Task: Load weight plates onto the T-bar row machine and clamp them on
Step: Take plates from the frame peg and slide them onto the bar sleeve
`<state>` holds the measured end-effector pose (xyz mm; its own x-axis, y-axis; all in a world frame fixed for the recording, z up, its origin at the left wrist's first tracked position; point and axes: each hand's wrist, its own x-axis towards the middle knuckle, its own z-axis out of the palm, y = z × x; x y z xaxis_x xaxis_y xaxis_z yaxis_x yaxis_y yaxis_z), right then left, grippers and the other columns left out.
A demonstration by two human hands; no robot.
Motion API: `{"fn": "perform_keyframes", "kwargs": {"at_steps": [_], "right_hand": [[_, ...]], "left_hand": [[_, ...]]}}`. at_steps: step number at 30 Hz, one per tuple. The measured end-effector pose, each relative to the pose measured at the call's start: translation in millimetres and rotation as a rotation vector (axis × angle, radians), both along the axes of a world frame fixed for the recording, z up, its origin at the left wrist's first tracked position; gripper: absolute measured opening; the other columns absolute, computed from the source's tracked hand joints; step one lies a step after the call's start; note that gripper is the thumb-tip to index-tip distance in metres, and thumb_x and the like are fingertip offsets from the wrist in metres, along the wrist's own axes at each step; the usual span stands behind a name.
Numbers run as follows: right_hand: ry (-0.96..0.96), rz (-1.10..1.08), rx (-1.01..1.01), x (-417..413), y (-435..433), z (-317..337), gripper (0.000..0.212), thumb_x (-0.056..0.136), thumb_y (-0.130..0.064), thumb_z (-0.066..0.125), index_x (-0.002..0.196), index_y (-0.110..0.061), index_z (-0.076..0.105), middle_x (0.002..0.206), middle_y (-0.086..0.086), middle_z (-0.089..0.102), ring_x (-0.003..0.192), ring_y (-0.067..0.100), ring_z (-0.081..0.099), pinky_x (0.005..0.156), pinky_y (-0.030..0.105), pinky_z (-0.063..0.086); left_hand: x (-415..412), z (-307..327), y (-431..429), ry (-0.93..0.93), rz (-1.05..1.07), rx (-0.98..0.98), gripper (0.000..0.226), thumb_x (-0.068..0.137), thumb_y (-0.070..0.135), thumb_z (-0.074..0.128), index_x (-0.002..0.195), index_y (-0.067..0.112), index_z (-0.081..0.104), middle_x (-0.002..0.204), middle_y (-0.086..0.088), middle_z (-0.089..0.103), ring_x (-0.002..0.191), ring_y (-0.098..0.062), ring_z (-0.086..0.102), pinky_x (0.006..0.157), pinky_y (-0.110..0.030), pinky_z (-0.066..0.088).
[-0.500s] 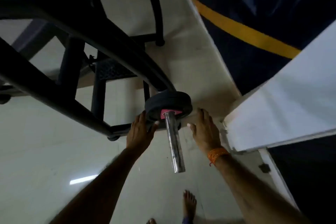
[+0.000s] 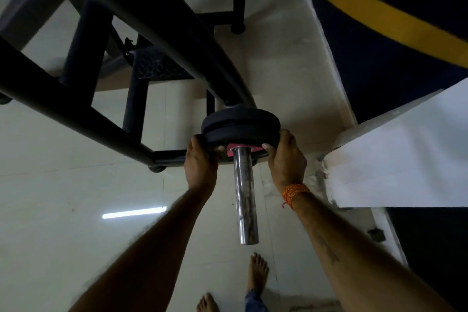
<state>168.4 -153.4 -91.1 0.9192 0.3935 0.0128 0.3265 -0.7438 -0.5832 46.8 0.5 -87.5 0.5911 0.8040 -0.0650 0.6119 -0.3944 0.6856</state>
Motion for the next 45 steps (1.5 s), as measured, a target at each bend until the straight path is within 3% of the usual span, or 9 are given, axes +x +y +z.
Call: {"fn": "perform_keyframes", "kwargs": {"at_steps": [2, 7, 12, 17, 21, 27, 32, 38, 45], "right_hand": [[-0.012, 0.061, -0.011, 1, -9, 0, 0.049, 0.091, -0.032, 0.072, 0.129, -0.008, 0.056, 0.119, 0.015, 0.065, 0.097, 0.035, 0.069, 0.069, 0.042, 0.06], [0.016, 0.17, 0.011, -11, -33, 1, 0.041, 0.092, -0.03, 0.071, 0.125, -0.011, 0.057, 0.119, 0.011, 0.065, 0.107, 0.031, 0.065, 0.077, 0.04, 0.058], [0.116, 0.183, 0.069, -57, -67, 6, 0.034, 0.095, -0.021, 0.068, 0.124, -0.011, 0.054, 0.124, 0.011, 0.066, 0.114, 0.03, 0.066, 0.088, 0.041, 0.06], [0.158, 0.158, -0.01, -122, -112, 17, 0.034, 0.096, -0.02, 0.066, 0.126, -0.011, 0.052, 0.125, 0.012, 0.066, 0.115, 0.031, 0.065, 0.086, 0.035, 0.056], [0.173, 0.123, -0.108, -190, -156, 25, 0.033, 0.096, -0.024, 0.065, 0.124, -0.013, 0.053, 0.119, 0.011, 0.068, 0.109, 0.031, 0.067, 0.081, 0.033, 0.054], [0.151, 0.112, -0.14, -319, -220, 57, 0.032, 0.097, -0.038, 0.062, 0.117, -0.014, 0.055, 0.111, 0.005, 0.068, 0.1, 0.03, 0.067, 0.069, 0.03, 0.046], [-0.034, 0.195, -0.076, -390, -225, 119, 0.04, 0.096, -0.052, 0.051, 0.117, -0.018, 0.055, 0.11, 0.003, 0.069, 0.097, 0.028, 0.068, 0.069, 0.031, 0.049], [-0.289, 0.338, 0.146, -452, -179, 224, 0.058, 0.1, -0.063, 0.033, 0.124, -0.016, 0.057, 0.109, 0.004, 0.07, 0.097, 0.026, 0.067, 0.086, 0.04, 0.049], [-0.455, 0.443, 0.349, -521, -96, 315, 0.055, 0.102, -0.052, 0.036, 0.121, -0.004, 0.055, 0.118, 0.019, 0.062, 0.111, 0.03, 0.053, 0.089, 0.042, 0.051]], "left_hand": [[-8, -4, 4, 0.035, -0.053, 0.027, 0.029, 0.094, 0.017, 0.065, 0.12, 0.011, 0.053, 0.11, -0.006, 0.057, 0.09, -0.022, 0.06, 0.064, -0.021, 0.043], [-34, -1, -2, 0.019, -0.168, -0.013, 0.017, 0.095, 0.02, 0.065, 0.105, 0.012, 0.053, 0.096, 0.0, 0.059, 0.078, -0.012, 0.057, 0.057, -0.014, 0.036], [-80, 7, -26, -0.014, -0.3, -0.045, 0.036, 0.093, 0.012, 0.065, 0.128, 0.014, 0.055, 0.117, -0.005, 0.066, 0.096, -0.006, 0.055, 0.068, -0.005, 0.037], [-141, 23, -68, 0.021, -0.367, -0.067, 0.029, 0.095, 0.013, 0.06, 0.123, 0.011, 0.055, 0.116, -0.009, 0.068, 0.101, -0.021, 0.064, 0.075, -0.024, 0.042], [-201, 27, -102, 0.118, -0.429, -0.057, 0.017, 0.093, 0.021, 0.061, 0.106, 0.015, 0.053, 0.1, -0.005, 0.067, 0.083, -0.021, 0.062, 0.059, -0.022, 0.036], [-321, 51, -142, 0.185, -0.512, -0.125, 0.024, 0.093, 0.041, 0.062, 0.101, 0.024, 0.049, 0.093, 0.0, 0.068, 0.08, -0.023, 0.065, 0.058, -0.027, 0.041], [-416, 120, -159, 0.083, -0.437, -0.024, 0.047, 0.09, 0.066, 0.047, 0.105, 0.022, 0.05, 0.088, 0.006, 0.064, 0.071, -0.015, 0.06, 0.051, -0.018, 0.036], [-506, 225, -150, -0.035, -0.157, 0.272, 0.045, 0.091, 0.063, 0.04, 0.113, 0.024, 0.049, 0.08, 0.009, 0.061, 0.066, -0.018, 0.057, 0.05, -0.023, 0.029], [-591, 312, -96, -0.194, 0.01, 0.442, 0.045, 0.088, 0.061, 0.034, 0.109, 0.023, 0.047, 0.077, 0.008, 0.059, 0.065, -0.023, 0.058, 0.054, -0.027, 0.033]]}}
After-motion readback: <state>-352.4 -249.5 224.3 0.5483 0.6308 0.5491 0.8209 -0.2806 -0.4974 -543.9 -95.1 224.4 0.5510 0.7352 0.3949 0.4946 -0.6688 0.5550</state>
